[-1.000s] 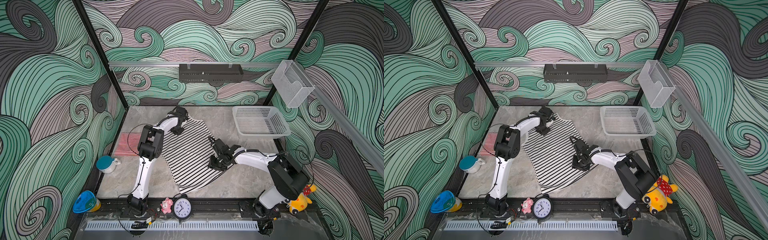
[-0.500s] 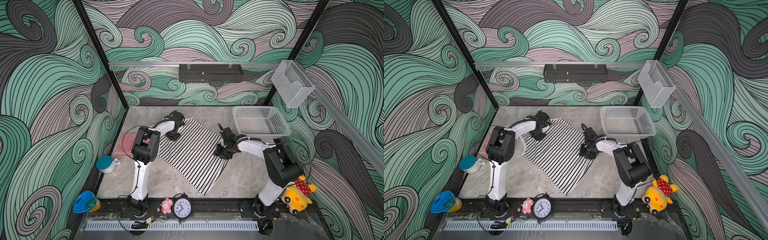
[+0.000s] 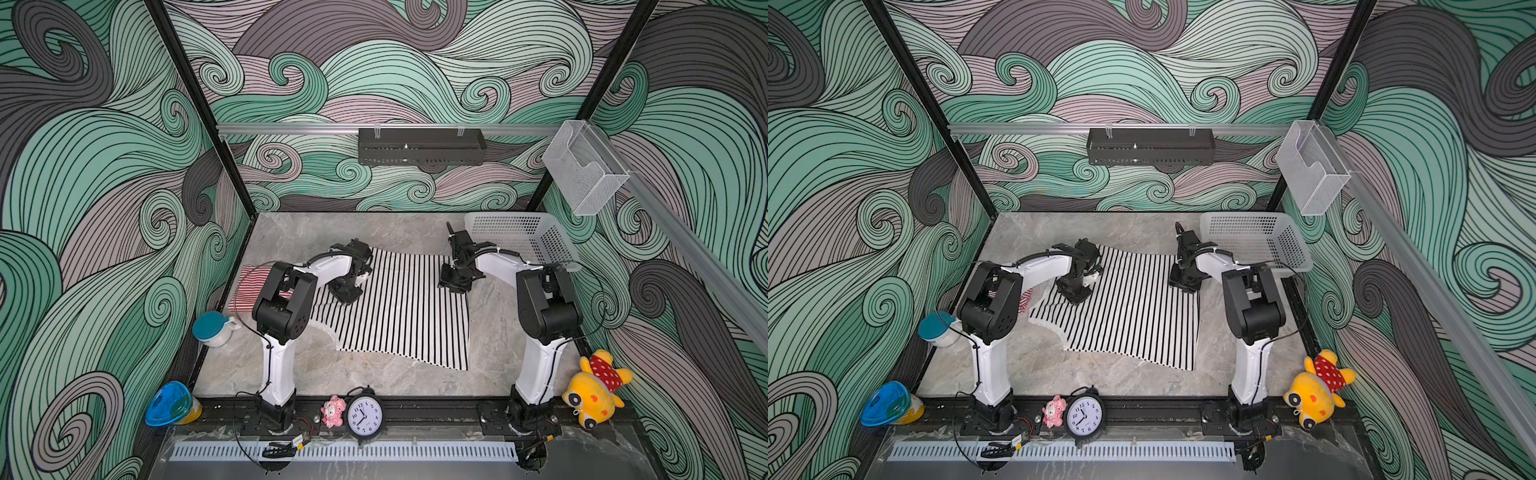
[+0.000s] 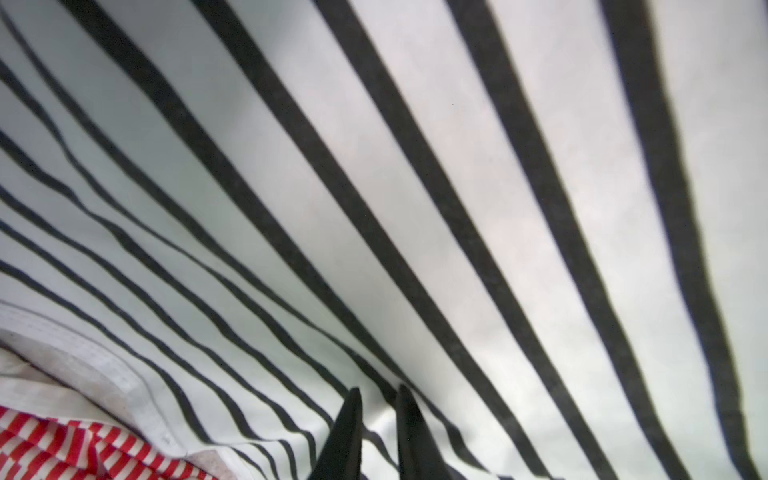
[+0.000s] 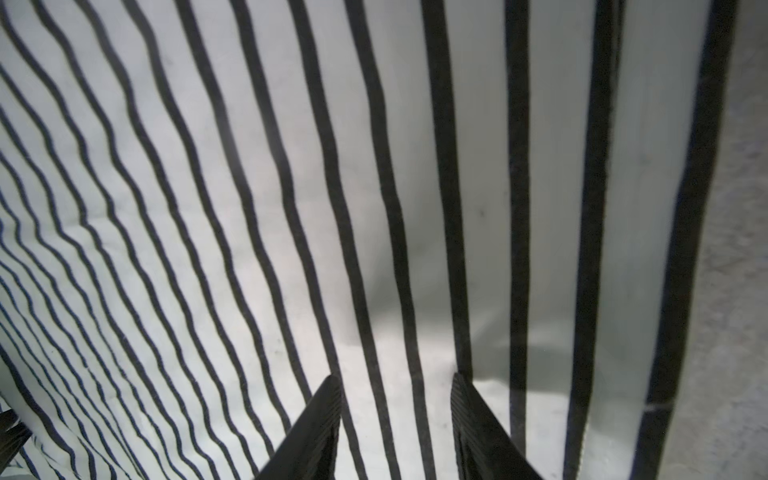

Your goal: Fold and stack the tank tops

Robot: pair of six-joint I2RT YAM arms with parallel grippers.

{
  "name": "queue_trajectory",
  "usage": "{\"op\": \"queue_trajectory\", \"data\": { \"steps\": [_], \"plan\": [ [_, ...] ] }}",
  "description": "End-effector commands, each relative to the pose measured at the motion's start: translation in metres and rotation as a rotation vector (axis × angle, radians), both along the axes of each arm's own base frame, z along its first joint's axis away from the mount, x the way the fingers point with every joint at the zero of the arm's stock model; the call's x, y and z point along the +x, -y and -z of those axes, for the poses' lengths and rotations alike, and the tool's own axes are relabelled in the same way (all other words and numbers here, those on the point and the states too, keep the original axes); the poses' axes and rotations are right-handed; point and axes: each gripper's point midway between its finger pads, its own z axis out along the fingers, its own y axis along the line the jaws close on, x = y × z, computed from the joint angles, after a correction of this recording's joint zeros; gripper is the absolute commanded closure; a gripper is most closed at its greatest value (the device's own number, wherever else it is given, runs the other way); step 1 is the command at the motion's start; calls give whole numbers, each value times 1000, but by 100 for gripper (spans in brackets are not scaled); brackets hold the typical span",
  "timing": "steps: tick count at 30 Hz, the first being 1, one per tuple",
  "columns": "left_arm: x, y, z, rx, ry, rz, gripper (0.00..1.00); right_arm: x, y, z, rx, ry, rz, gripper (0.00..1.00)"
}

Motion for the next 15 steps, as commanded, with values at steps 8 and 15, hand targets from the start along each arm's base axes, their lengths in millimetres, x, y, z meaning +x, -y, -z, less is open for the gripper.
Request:
{"op": "queue_trajectory", "data": {
  "steps": [8,15],
  "plan": [
    [25,11,-36,-69,146,-12,80,-93,-24,-24,-49,19,-119,54],
    [33,4,-13,-11,140,-13,81,-139,-21,-2,-39,-25,-140,54]
  ]
}}
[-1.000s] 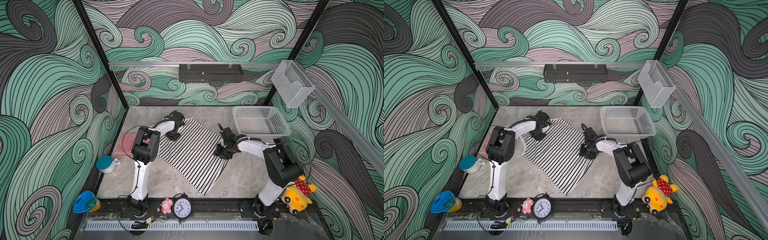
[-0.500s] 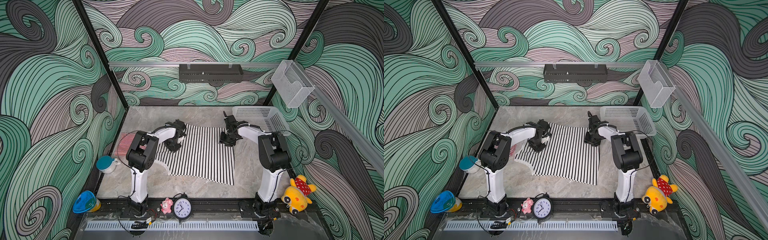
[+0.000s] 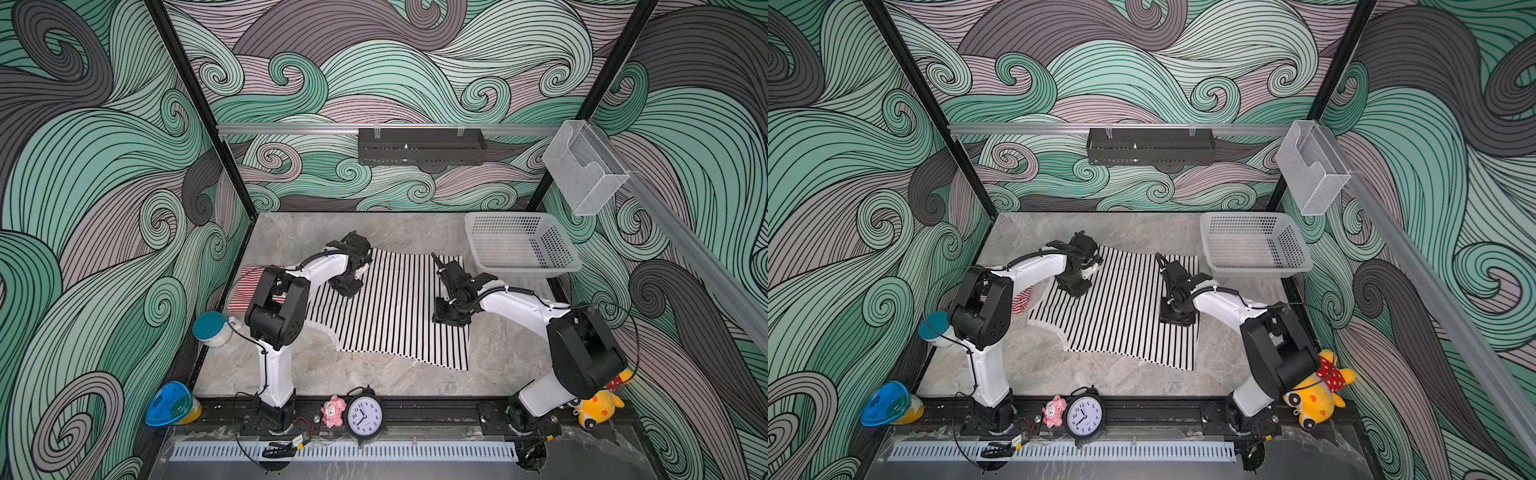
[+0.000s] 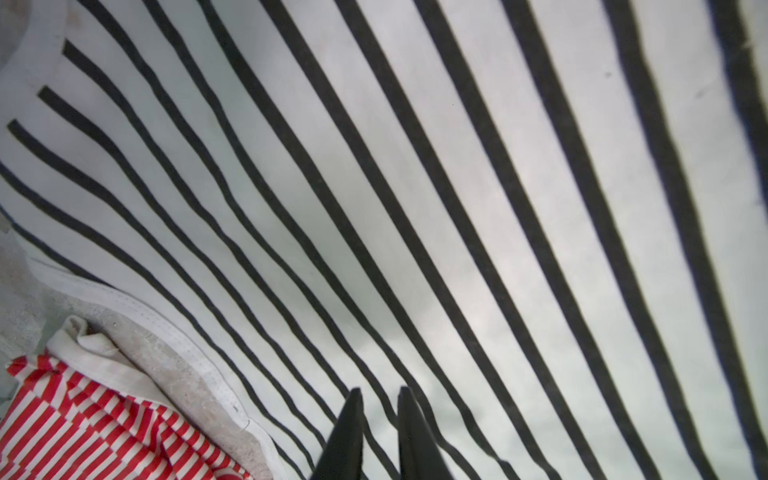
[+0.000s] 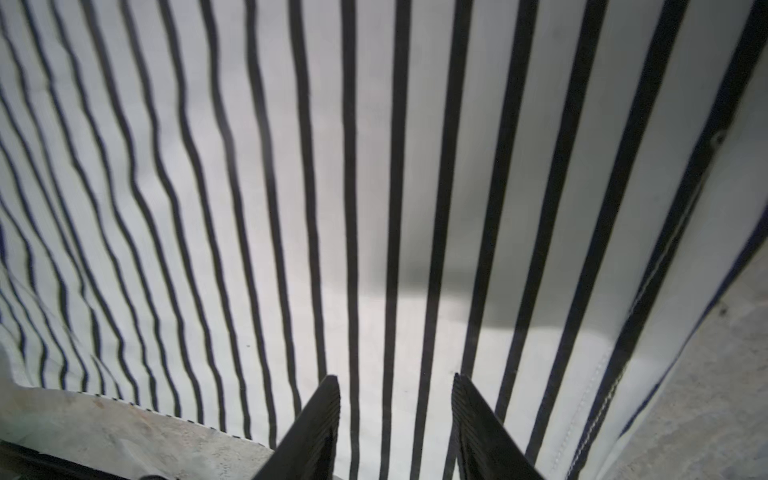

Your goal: Fold and stack the tank tops

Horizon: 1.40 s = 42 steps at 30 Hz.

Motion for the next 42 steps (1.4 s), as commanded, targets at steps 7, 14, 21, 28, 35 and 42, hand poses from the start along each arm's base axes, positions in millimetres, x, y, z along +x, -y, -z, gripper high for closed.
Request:
{"op": "queue_trajectory", "data": {
  "steps": [7,14,21,28,35,42],
  "plan": [
    [-11,-12,12,42,-22,-5,82,-13,18,26,-91,-52,-7,54],
    [-46,-21,19,41,-102,-4,83,-3,34,38,-140,-85,24,54],
    [-67,-27,18,37,-134,-1,83,3,40,28,-123,-73,36,54],
    [-50,-27,-11,30,-29,4,82,-8,28,-3,-14,-20,53,53],
    [-45,-26,-42,-6,141,35,79,-35,46,-30,46,71,207,51],
    [-77,-13,-55,-112,165,135,66,-74,73,-13,54,32,333,49]
  ]
}}
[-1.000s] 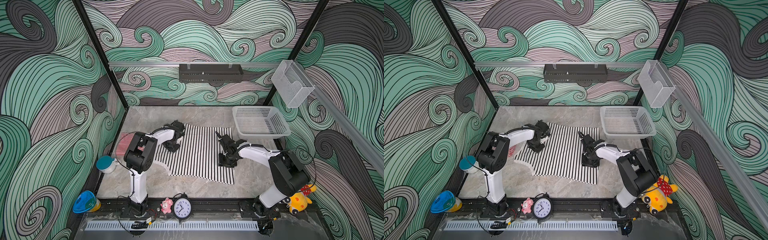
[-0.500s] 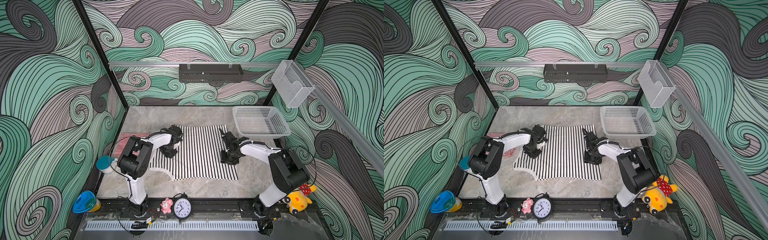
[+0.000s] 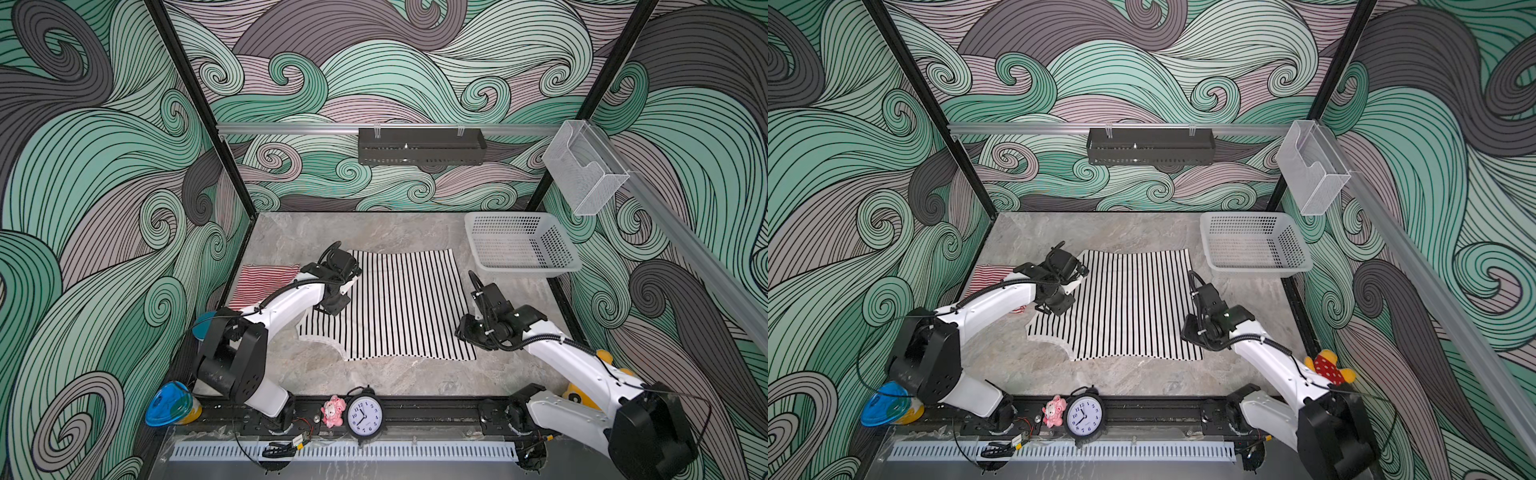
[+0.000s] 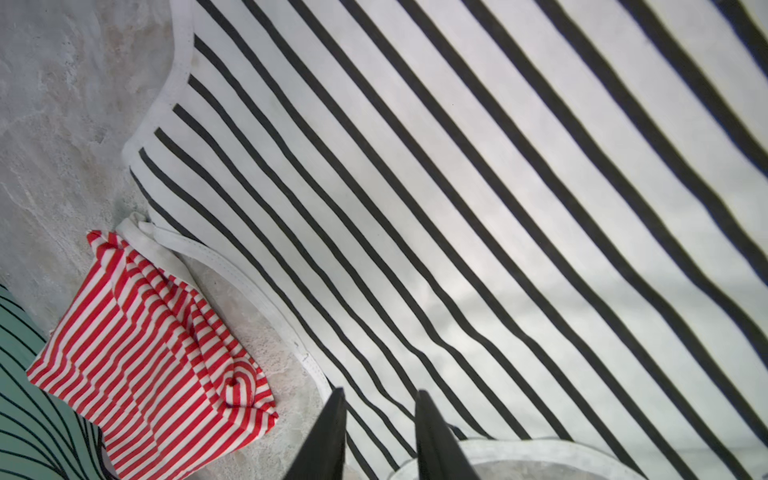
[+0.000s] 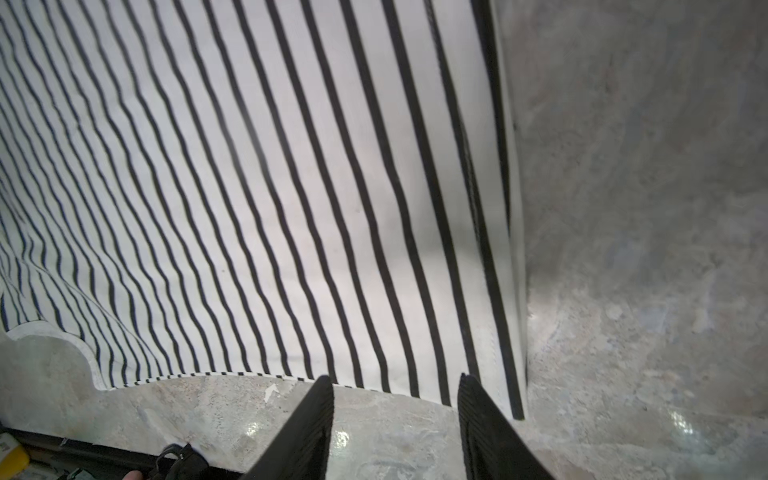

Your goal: Fold and stack the tank tops

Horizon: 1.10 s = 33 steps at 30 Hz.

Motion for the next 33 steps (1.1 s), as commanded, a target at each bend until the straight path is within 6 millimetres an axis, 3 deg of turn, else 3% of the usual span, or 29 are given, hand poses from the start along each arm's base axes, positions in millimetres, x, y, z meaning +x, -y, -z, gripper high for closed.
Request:
{"op": "queue_trajectory", "data": {
  "steps": [1,3,9,14,19,33],
  "plan": [
    [-13,16,-8,-76,4,92,66,-22,18,14,-11,-80,115,50],
    [-23,21,-15,-115,11,126,66,-29,23,19,1,-94,153,50],
    [-48,29,-7,-151,-35,182,68,-37,32,28,13,-108,224,51],
    [-60,35,-5,-172,-49,223,69,-36,33,35,14,-131,240,60],
    [-65,38,-5,-179,-62,234,70,-35,33,40,11,-148,242,68],
    [-70,39,0,-170,-77,247,70,-37,37,51,-37,-193,226,73]
  ]
}}
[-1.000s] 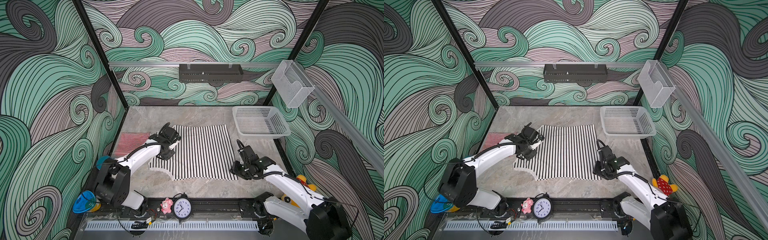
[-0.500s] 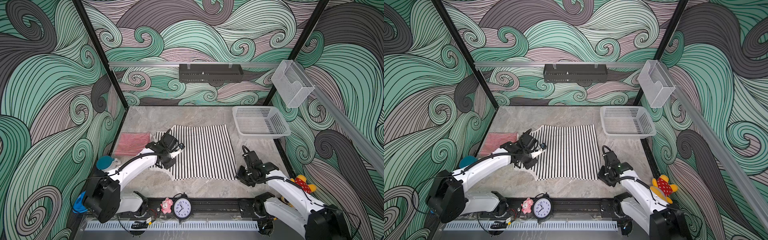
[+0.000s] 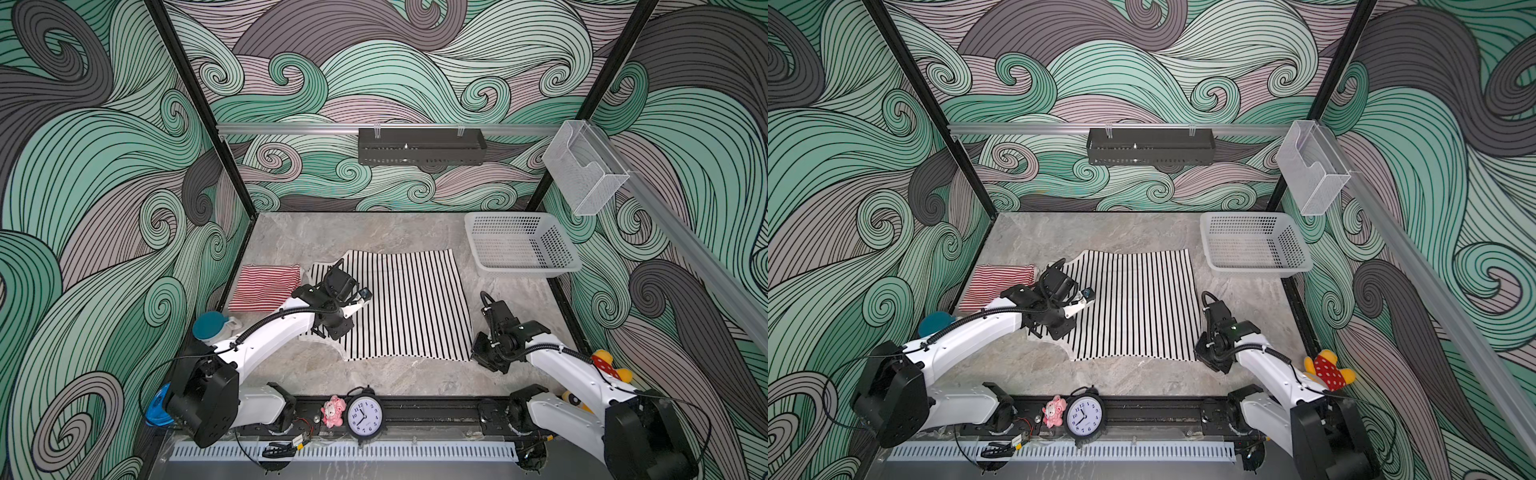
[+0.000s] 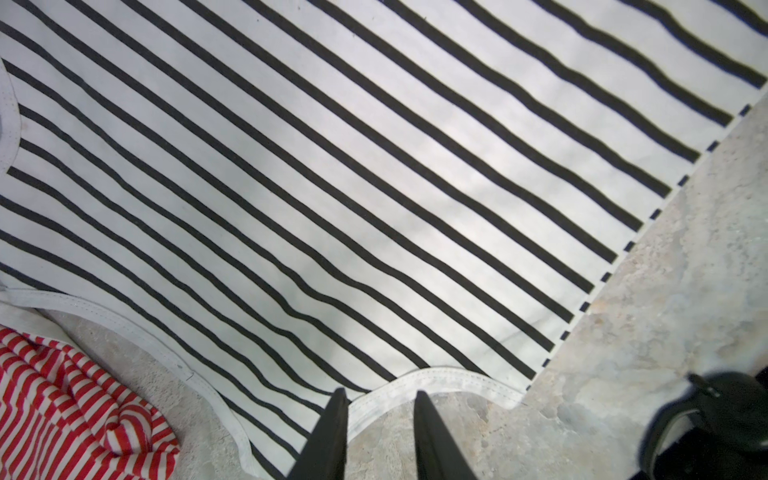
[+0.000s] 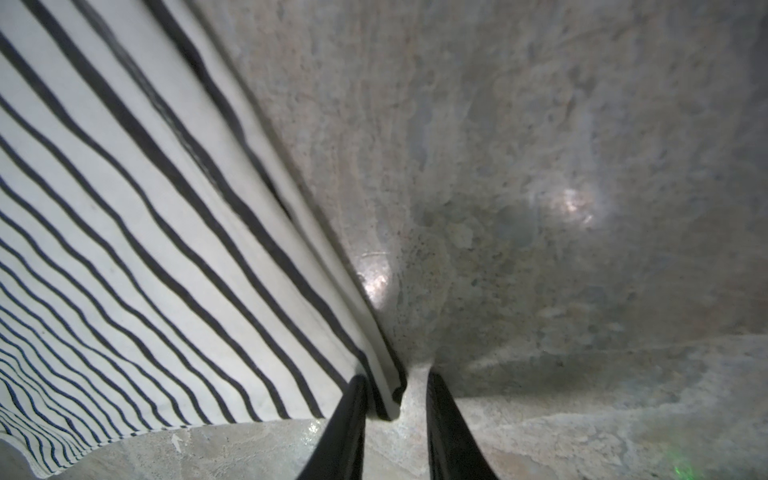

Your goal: Fold and stack the tank tops

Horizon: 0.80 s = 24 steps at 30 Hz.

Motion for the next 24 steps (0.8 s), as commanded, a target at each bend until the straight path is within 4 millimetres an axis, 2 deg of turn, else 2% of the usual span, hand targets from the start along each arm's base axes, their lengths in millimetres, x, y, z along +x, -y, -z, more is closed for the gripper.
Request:
{"op": "queue_trajectory", "data": {
  "steps": [1,4,7,12,16,21,24],
  "plan": [
    [-9,0,2,-4,-21,20,70,-2,5,6,-26,-20,4,73],
    [-10,-1,3,1,-22,23,70,-1,5,8,-31,-30,-2,75],
    [-12,-2,5,8,-24,24,70,-3,4,8,-32,-41,-9,87],
    [-16,-3,10,8,-38,26,71,-4,5,7,-36,-47,-17,100],
    [-25,0,13,-6,-74,45,70,0,0,-1,-11,-23,-31,100],
    [-59,12,16,-61,-215,152,68,9,-3,-28,-13,26,-64,100],
    [-70,15,23,-62,-248,198,65,13,-3,-39,-16,51,-73,100]
  ]
}}
